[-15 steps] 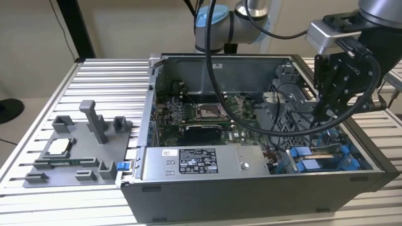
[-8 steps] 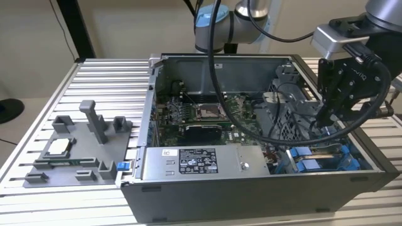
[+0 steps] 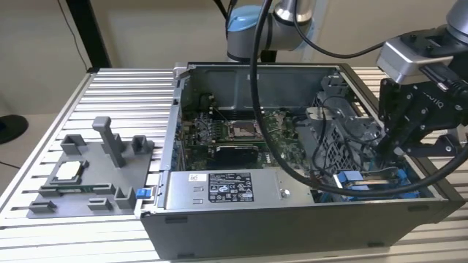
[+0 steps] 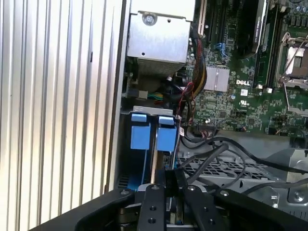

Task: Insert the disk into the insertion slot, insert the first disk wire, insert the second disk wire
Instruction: 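Insert the first disk wire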

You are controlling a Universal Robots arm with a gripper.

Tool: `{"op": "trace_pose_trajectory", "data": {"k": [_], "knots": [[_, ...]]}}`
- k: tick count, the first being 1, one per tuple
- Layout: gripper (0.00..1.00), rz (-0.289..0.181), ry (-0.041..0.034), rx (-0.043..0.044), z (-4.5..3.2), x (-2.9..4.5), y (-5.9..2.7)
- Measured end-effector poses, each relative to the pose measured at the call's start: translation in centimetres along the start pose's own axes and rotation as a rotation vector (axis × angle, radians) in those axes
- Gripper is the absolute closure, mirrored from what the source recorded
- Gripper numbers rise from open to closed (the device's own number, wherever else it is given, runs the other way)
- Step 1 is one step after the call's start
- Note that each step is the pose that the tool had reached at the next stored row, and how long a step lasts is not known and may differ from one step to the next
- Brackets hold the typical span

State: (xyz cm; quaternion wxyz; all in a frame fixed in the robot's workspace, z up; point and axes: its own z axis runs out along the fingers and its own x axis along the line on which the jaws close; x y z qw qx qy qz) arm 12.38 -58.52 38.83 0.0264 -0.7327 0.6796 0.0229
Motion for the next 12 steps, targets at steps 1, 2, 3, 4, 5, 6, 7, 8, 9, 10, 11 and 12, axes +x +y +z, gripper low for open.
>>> {"op": "trace_pose_trajectory", "data": {"k": [1,2,3,4,5,6,7,8,9,10,11,12], "knots": [[1.00,0.001,-0.0003,-0.0040,0.01,0.27,0.02],[1.00,0.001,-0.0005,-0.0078,0.02,0.53,0.04],[1.00,0.002,-0.0009,-0.0114,0.04,0.76,0.06],[1.00,0.003,-0.0011,-0.0148,0.06,0.95,0.07],[1.00,0.004,-0.0013,-0.0175,0.07,1.12,0.09],[1.00,0.005,-0.0014,-0.0198,0.08,1.28,0.10],[1.00,0.006,-0.0016,-0.0221,0.10,1.45,0.11],[1.00,0.007,-0.0017,-0.0248,0.11,1.63,0.13],[1.00,0.008,-0.0019,-0.0269,0.15,1.78,0.14],[1.00,0.009,-0.0022,-0.0284,0.21,1.90,0.15],[1.00,0.011,-0.0022,-0.0298,0.27,1.99,0.16],[1.00,0.012,-0.0023,-0.0309,0.33,2.08,0.15]]}}
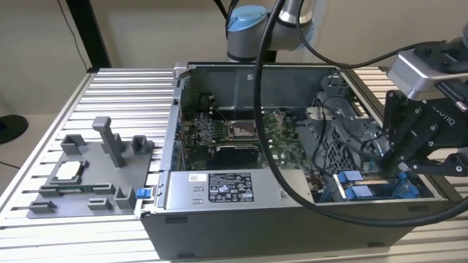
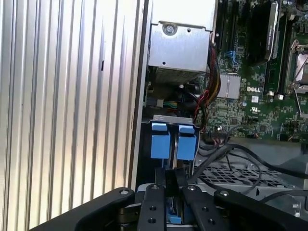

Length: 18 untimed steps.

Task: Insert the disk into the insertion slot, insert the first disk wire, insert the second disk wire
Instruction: 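Insert the first disk wire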

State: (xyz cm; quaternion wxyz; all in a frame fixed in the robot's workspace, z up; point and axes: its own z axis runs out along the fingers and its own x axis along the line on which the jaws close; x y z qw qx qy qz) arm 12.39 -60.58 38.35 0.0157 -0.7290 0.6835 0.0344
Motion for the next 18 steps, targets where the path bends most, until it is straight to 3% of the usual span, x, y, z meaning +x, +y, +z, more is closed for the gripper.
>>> {"op": "trace_pose_trajectory", "data": {"k": [18], "knots": [[1.00,0.005,-0.0001,-0.0013,0.35,0.26,-1.82]]}}
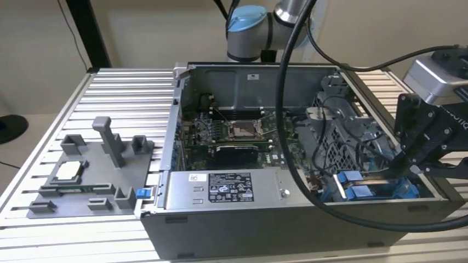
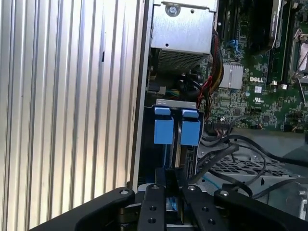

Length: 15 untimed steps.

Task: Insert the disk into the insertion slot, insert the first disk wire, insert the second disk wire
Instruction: 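Insert the first disk wire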

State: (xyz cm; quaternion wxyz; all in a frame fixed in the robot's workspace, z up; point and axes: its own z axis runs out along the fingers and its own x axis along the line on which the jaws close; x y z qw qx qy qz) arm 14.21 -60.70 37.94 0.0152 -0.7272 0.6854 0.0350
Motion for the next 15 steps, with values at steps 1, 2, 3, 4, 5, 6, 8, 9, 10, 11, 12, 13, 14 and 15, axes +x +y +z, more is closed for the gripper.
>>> {"op": "trace_pose_trajectory", "data": {"k": [1,2,3,4,5,6,8,9,10,11,12,13,14,15], "knots": [[1.00,0.000,0.0000,0.0000,0.00,0.00,-0.01],[1.00,0.000,-0.0001,0.0001,0.00,0.00,-0.03],[1.00,0.000,0.0000,0.0001,0.00,0.01,-0.04],[1.00,0.000,-0.0001,0.0001,0.00,0.01,-0.06],[1.00,0.000,0.0000,0.0001,0.00,0.01,-0.07],[1.00,0.000,-0.0001,0.0001,0.00,0.01,-0.09],[1.00,0.000,-0.0001,0.0000,0.00,0.01,-0.12],[1.00,0.000,0.0000,0.0000,0.00,0.01,-0.13],[1.00,0.000,0.0000,0.0001,0.00,0.01,-0.15],[1.00,0.000,0.0000,0.0001,0.00,0.01,-0.16],[1.00,0.000,-0.0001,0.0001,0.00,0.01,-0.17],[1.00,0.000,-0.0002,0.0001,0.01,0.02,-0.22],[1.00,0.000,-0.0002,-0.0008,0.02,0.03,-0.32],[1.00,0.000,-0.0002,-0.0024,0.03,0.04,-0.45]]}}
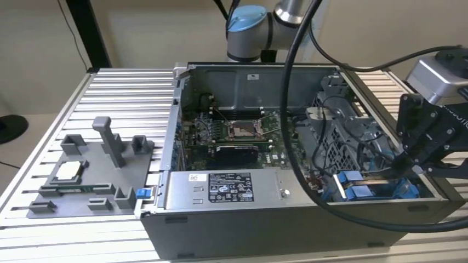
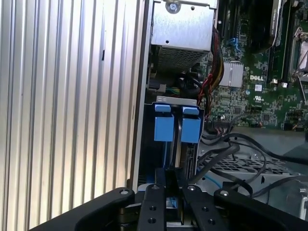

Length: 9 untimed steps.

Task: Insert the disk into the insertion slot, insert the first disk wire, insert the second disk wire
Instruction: 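Insert the first disk wire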

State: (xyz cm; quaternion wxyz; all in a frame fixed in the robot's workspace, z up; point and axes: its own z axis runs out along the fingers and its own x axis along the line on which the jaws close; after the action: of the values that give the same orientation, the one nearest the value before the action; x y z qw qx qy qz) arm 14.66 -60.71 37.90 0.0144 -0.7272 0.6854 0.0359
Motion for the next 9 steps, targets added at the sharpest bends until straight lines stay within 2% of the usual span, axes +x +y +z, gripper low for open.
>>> {"op": "trace_pose_trajectory", "data": {"k": [7,9], "knots": [[1.00,0.010,-0.0045,-0.0081,0.32,0.04,-0.43],[1.00,0.018,-0.0129,-0.0073,0.41,0.05,-0.44]]}}
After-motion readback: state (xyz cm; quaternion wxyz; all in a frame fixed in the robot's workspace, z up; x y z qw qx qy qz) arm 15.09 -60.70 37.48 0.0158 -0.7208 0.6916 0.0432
